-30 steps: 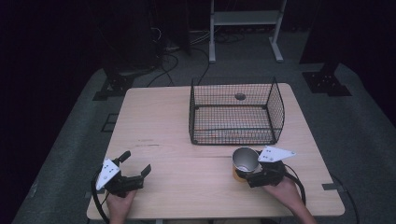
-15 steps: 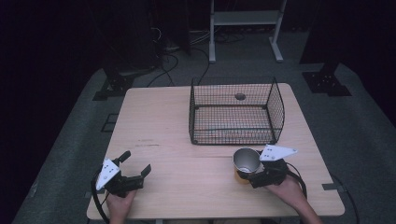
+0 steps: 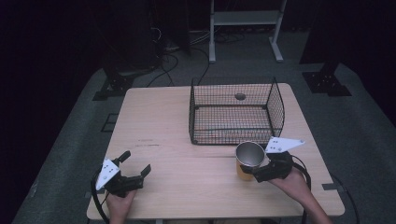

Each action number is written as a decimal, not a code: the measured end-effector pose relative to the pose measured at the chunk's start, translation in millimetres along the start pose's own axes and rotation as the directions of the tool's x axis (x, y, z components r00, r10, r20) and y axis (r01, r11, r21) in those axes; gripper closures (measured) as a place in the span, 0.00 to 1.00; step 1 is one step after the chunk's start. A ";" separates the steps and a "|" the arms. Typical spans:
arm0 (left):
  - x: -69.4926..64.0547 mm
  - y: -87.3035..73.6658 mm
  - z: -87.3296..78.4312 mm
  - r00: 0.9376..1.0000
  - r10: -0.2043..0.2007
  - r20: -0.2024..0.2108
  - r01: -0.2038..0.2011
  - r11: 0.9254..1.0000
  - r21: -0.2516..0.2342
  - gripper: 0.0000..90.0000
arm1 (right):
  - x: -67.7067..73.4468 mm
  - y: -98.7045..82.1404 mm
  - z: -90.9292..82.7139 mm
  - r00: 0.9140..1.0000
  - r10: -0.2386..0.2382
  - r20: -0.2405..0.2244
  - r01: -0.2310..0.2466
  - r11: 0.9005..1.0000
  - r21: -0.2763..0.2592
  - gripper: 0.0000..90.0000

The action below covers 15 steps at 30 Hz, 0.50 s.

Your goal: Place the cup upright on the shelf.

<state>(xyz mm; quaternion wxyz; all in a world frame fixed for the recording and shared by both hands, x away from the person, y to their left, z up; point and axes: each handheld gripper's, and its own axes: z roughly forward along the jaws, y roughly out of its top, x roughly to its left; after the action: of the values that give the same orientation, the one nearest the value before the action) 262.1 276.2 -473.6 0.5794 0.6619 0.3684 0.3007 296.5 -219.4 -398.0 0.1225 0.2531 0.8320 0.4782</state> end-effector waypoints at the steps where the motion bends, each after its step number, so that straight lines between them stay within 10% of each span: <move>1: -0.1 0.0 0.0 1.000 0.000 0.000 0.000 1.000 0.000 0.03 | -0.3 1.1 -0.7 1.000 0.001 -0.001 -0.001 1.000 0.001 0.14; 15: 0.3 0.0 -0.2 1.000 -0.001 0.001 0.001 1.000 -0.002 0.02 | -7.3 17.1 -7.1 1.000 0.005 -0.028 -0.005 1.000 0.000 0.14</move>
<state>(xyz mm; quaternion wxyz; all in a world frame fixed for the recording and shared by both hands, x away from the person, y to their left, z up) 262.1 276.6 -473.5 0.5805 0.6613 0.3682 0.3002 304.6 -221.5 -379.9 0.1094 0.2486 0.8330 0.4820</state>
